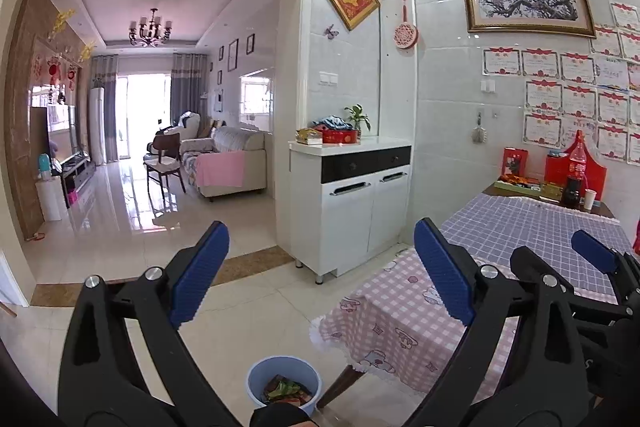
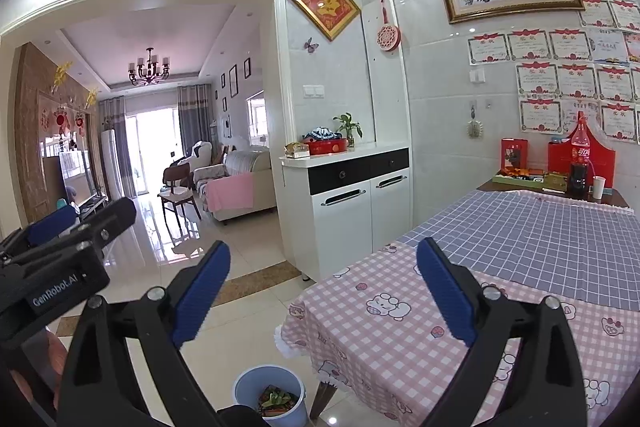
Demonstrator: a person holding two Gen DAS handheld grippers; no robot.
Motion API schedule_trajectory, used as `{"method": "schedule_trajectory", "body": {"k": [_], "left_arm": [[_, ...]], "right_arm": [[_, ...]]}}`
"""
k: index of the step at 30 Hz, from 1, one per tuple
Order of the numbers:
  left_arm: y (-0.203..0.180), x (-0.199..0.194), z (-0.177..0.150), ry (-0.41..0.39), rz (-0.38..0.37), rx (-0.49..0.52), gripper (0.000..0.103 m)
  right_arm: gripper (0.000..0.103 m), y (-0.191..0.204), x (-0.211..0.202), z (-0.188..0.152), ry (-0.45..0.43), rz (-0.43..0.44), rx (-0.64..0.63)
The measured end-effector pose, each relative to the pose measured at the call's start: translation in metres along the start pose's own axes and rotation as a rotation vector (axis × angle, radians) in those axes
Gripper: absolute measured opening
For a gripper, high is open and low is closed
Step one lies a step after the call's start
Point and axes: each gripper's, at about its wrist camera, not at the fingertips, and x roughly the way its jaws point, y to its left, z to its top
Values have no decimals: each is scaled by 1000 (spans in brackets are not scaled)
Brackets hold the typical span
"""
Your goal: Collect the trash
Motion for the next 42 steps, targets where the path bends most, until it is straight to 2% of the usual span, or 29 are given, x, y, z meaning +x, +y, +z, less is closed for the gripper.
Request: {"method": "schedule_trajectory", "body": {"k": [42], "left_arm": [[-9, -5, -5, -3, -14, 27, 92]], "right_arm": [[93, -6, -9, -2, -2, -5, 13]]}}
